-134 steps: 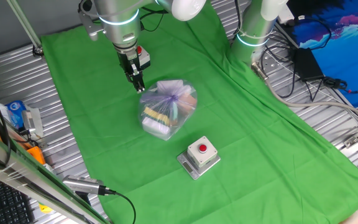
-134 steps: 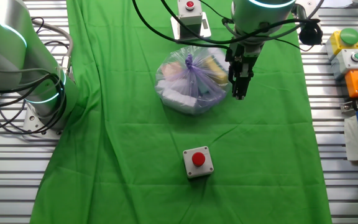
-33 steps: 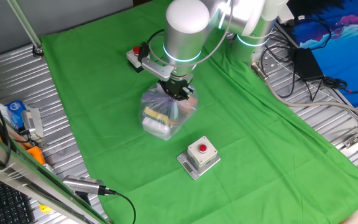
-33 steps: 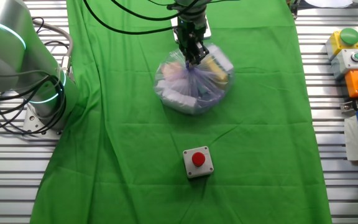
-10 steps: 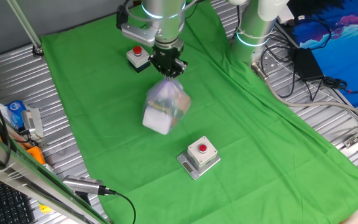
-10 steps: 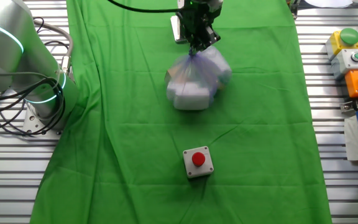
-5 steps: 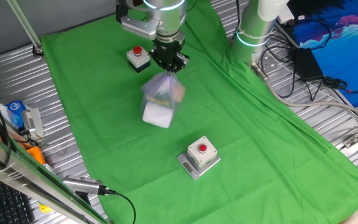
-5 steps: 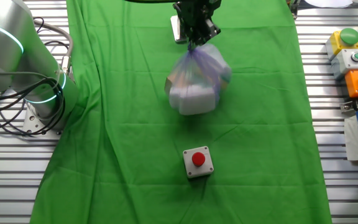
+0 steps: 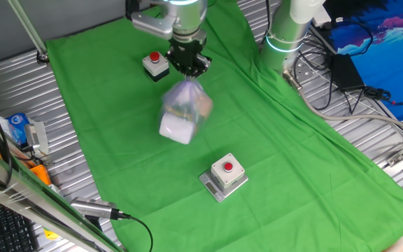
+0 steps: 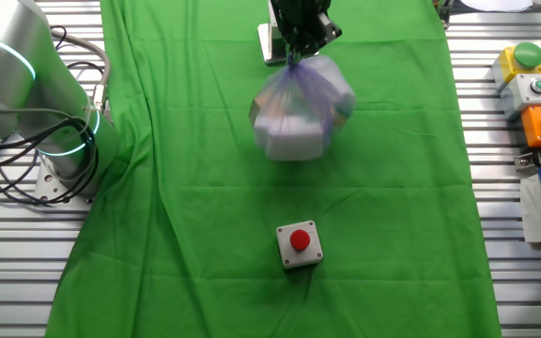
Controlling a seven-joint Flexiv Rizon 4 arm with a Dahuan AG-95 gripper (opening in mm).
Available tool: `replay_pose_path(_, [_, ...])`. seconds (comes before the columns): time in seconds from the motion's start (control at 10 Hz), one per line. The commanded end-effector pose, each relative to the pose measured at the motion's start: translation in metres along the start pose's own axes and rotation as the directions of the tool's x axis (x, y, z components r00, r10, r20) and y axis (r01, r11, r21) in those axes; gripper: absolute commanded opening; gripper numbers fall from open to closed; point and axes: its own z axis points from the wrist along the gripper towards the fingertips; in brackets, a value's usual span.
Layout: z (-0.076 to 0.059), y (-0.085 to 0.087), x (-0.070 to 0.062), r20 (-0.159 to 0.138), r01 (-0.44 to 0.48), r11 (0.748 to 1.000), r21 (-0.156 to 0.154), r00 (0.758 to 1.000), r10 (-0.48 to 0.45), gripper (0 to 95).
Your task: Pick up a bag of things
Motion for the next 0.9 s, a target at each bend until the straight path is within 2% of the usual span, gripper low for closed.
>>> replay_pose_path(0.1, [-0.0008,0.0009,-0.0027,0.002,0.001,1.0,0.004,1.0,-0.001,0.0])
replay_pose_path(0.9, [-0.0012,0.0012,-0.0029,0.002,-0.009,1.0,0.013,1.0,0.009,0.0])
